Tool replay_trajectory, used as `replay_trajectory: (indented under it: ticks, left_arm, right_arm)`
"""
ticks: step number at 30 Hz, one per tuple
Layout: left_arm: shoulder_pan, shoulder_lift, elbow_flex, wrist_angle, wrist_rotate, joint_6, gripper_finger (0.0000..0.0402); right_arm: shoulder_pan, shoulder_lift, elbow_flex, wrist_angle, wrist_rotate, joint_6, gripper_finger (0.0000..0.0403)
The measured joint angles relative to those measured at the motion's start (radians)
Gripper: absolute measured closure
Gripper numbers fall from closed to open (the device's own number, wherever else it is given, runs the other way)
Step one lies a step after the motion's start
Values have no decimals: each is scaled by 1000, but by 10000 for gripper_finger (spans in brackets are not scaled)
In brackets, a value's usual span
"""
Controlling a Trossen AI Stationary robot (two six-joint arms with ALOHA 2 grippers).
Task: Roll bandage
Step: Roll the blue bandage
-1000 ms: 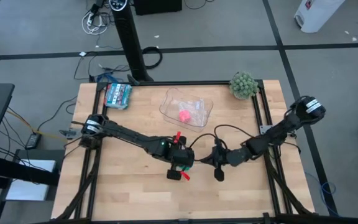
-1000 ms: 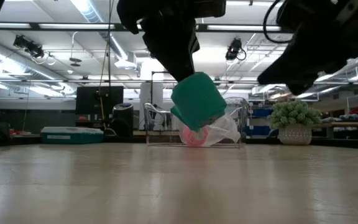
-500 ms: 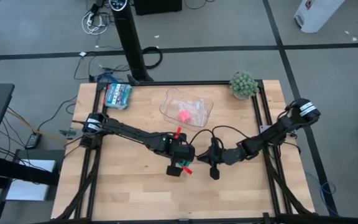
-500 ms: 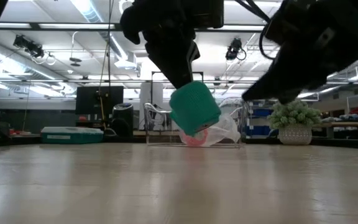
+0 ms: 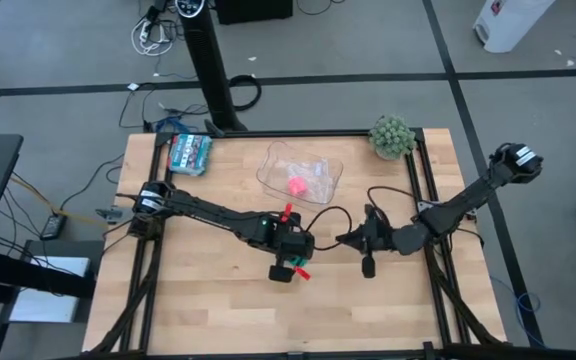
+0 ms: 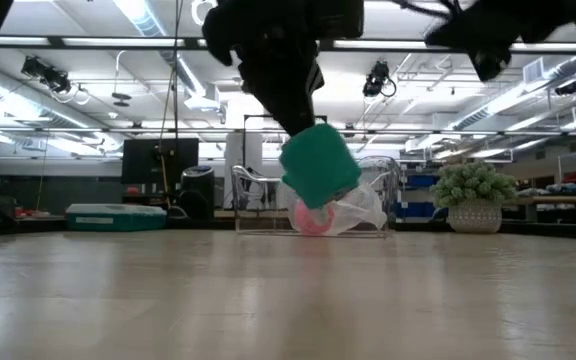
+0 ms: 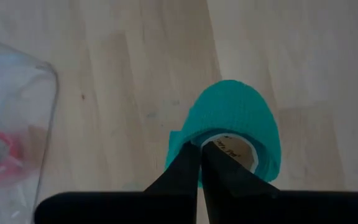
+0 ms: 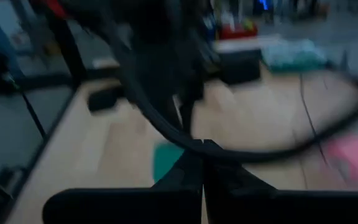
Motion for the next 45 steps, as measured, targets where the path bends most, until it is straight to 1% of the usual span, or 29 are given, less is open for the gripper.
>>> replay_trajectory:
  ticks: [2,4,10,14,17,19,25,32,35,37,38,40,41,43,45]
  left_arm:
    - [0,0,-2,-32,9,-3,388]
    - [2,0,-2,-76,10,-5,388]
    - [30,0,-2,-192,11,-26,388]
    - [83,0,-22,-192,4,15,388]
    - [125,1,-23,-186,2,23,388]
    - [140,1,-23,-173,34,24,388]
    - [142,10,-23,-178,118,50,388]
    - [97,45,-23,-191,172,44,388]
    - [73,63,-22,-199,171,49,388]
    - [62,64,-22,-199,151,51,387]
    - [57,64,-22,-196,139,51,386]
    - [50,66,-21,-188,84,39,382]
    - [46,66,-16,-192,67,36,377]
    - [42,68,-5,-191,71,36,360]
    - [39,69,-4,-184,83,36,333]
  right_arm:
    - [2,0,0,-92,4,84,402]
    - [14,21,-1,-140,4,150,402]
    - [39,145,-1,-122,-2,237,402]
    - [39,221,-2,-44,-4,227,399]
    - [33,243,-2,-12,-4,198,398]
    - [31,244,-2,-7,-9,189,398]
    - [20,241,-2,-9,-31,174,395]
    - [10,241,-2,-4,-32,170,385]
    - [11,241,-2,2,-32,170,384]
    - [11,241,-2,10,-32,170,385]
    - [11,241,-2,17,-34,169,385]
    - [11,241,-2,24,-38,170,385]
    - [11,241,-2,24,-40,169,385]
    - [10,241,-2,34,-51,169,383]
    - [10,241,-2,39,-56,168,381]
